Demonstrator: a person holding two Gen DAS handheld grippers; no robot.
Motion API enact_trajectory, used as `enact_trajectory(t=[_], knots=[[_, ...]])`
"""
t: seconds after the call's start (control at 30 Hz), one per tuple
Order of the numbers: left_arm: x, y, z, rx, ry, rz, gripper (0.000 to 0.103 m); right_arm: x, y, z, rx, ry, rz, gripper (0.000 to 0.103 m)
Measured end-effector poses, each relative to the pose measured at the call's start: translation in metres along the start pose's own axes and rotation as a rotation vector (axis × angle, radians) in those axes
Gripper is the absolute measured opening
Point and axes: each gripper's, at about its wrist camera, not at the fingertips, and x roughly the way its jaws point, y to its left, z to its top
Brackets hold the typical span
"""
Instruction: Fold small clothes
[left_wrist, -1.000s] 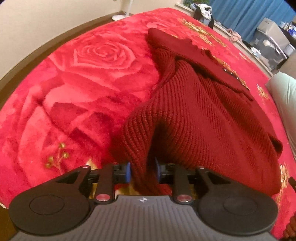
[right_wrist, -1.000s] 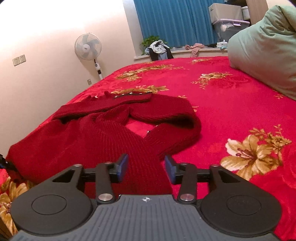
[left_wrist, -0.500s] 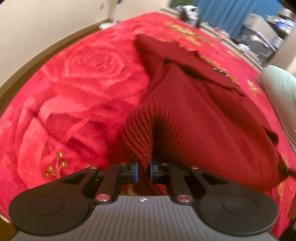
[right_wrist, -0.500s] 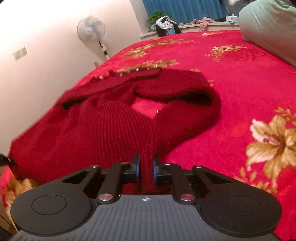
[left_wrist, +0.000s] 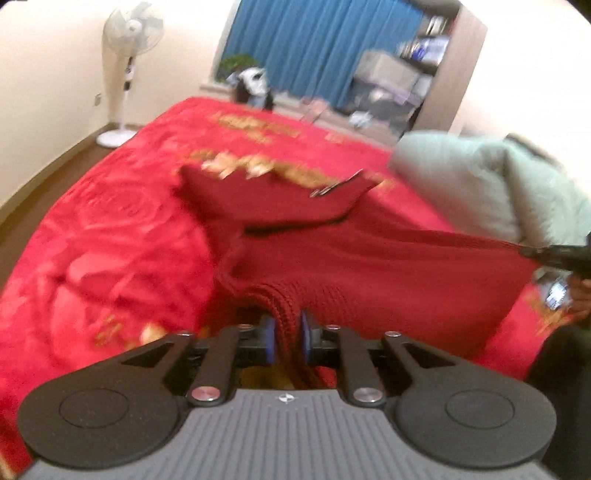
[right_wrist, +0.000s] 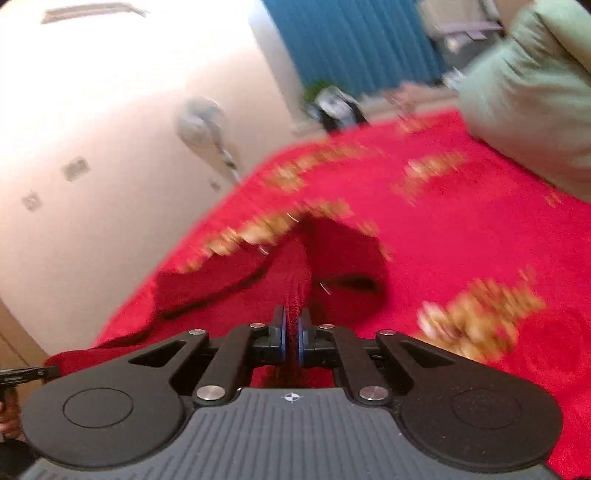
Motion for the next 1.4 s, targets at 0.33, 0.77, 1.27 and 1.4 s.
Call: enact_trajectory(t=[0.33,0.77,1.27,1.4], knots=[[0.081,-0.009,0.013,0.036,0.188,0.054,0.049,0.095,0.003,-0.025,-0.134,0.124,-0.106,0.041],[0.164,-0.037,-0.002,0.221,0.431,0.122,0.047,0.146,-0.025,-0.001,-0.036,0.111,-0.162,0.022],[0.208,-0.034,0.003,0.200,0.478,0.132,0.052,0.239,-0.054,0.030,0.114,0.135,-0.110,0.017],[0.213,-0.033,0.002,0.194,0.478,0.133,0.053,0.229,-0.055,0.058,0.027,0.057,-0.132,0.011]])
